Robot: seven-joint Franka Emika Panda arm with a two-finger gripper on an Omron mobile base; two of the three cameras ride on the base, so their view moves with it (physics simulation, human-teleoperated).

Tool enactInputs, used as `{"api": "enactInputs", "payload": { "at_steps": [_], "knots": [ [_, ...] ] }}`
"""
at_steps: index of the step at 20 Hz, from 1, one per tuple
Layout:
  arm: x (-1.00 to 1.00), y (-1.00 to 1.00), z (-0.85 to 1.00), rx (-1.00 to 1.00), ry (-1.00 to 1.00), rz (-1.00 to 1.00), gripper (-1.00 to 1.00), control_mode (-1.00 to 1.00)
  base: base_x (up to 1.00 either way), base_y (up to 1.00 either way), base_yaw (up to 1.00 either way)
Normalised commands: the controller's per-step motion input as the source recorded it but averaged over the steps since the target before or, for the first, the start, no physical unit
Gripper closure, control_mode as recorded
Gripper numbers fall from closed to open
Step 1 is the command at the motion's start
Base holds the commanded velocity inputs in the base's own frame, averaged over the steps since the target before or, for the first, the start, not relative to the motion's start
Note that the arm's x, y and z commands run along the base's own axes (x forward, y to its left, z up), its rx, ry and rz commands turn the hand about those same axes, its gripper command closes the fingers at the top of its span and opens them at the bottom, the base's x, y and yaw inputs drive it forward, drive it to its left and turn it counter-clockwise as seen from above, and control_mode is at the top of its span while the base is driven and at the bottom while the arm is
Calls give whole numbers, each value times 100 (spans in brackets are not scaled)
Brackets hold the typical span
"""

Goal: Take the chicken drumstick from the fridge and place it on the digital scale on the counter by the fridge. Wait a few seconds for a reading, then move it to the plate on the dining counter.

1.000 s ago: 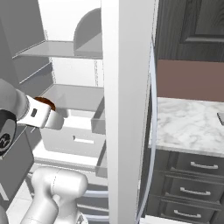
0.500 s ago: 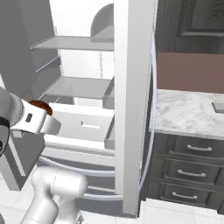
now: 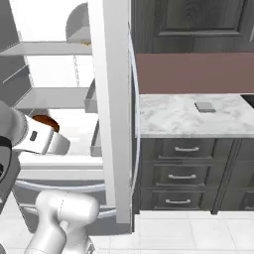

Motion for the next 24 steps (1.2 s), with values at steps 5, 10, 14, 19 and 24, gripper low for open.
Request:
{"api": "enactInputs", "payload": {
  "at_steps": [5, 10, 14, 19, 24],
  "knots": [
    [0, 0, 0, 0, 0, 0, 100, 100, -1, -39, -68],
    [0, 0, 0, 0, 0, 0, 100, 100, -1, -71, -54],
    [0, 0, 0, 0, 0, 0, 100, 100, 15, -72, -10],
    [0, 0, 0, 0, 0, 0, 100, 100, 84, -84, 24],
    [0, 0, 0, 0, 0, 0, 100, 100, 14, -97, 8]
  ]
}}
